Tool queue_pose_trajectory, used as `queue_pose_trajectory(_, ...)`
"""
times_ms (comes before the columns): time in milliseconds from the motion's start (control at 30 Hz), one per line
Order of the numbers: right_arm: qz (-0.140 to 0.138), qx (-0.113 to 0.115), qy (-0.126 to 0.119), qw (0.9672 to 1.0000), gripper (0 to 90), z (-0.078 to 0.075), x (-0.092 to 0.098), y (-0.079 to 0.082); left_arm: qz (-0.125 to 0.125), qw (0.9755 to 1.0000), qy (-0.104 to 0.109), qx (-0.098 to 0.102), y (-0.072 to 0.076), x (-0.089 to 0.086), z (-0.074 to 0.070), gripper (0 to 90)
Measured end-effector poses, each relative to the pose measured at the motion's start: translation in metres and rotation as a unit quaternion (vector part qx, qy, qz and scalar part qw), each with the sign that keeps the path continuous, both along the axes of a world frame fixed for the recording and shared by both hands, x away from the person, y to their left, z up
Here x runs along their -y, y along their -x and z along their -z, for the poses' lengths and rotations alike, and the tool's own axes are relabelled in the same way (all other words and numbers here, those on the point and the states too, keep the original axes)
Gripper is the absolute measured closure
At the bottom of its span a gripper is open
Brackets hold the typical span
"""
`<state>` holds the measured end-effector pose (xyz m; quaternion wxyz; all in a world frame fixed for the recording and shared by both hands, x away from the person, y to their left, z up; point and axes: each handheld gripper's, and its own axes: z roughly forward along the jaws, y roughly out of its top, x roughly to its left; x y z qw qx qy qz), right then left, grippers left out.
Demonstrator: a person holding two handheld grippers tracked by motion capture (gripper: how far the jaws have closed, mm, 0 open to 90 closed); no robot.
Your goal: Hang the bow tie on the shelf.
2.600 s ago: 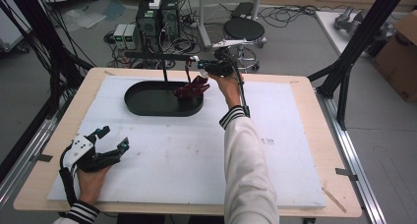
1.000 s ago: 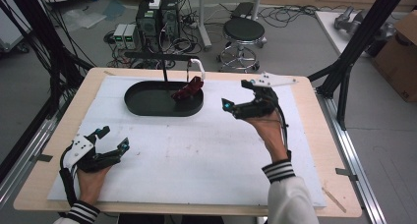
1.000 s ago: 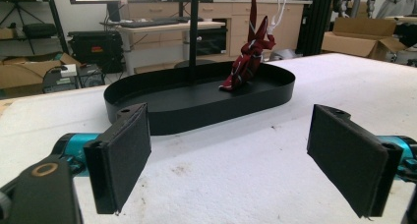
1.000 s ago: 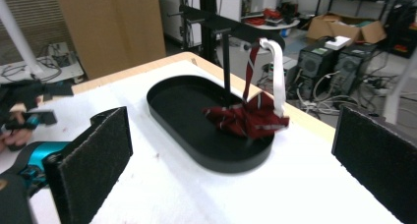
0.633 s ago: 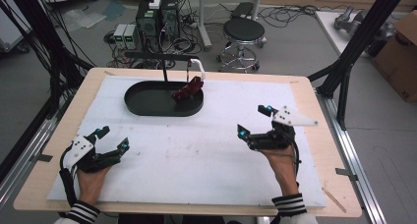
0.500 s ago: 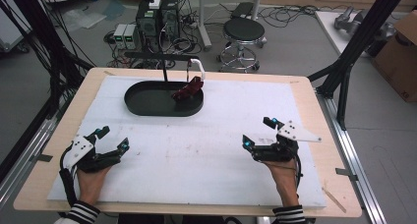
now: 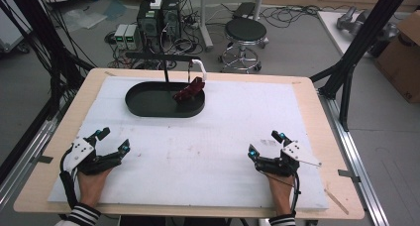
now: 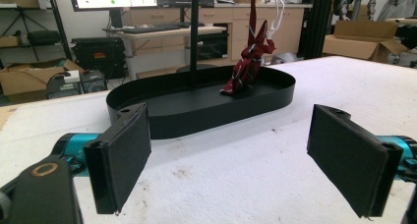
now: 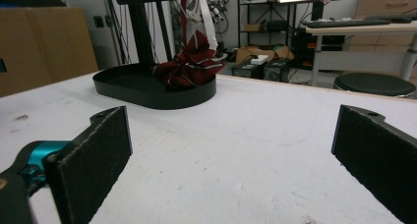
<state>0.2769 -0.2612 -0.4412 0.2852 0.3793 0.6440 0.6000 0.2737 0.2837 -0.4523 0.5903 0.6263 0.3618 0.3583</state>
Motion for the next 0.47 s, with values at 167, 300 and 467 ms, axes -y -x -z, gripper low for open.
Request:
queue_pose_trajectory(167, -0.003, -0.009, 0.021, 0.9997, 0.6, 0.008, -0.0042, -0.0009, -0.002, 1.0, 0.002, 0.001, 0.0003, 0.0003, 0.0001, 16.9)
queue_pose_trajectory(300, -0.004, 0.001, 0.033, 0.9994, 0.6, 0.0089, -0.0072, 0.0001, -0.001, 1.0, -0.001, 0.001, 0.0004, 0.0002, 0.0001, 16.9)
queue_pose_trajectory(467, 0.006, 0.005, 0.029, 0.9995, 0.6, 0.0094, -0.007, 0.0014, -0.005, 1.0, 0.002, 0.004, 0.0009, -0.0003, 0.0004, 16.9)
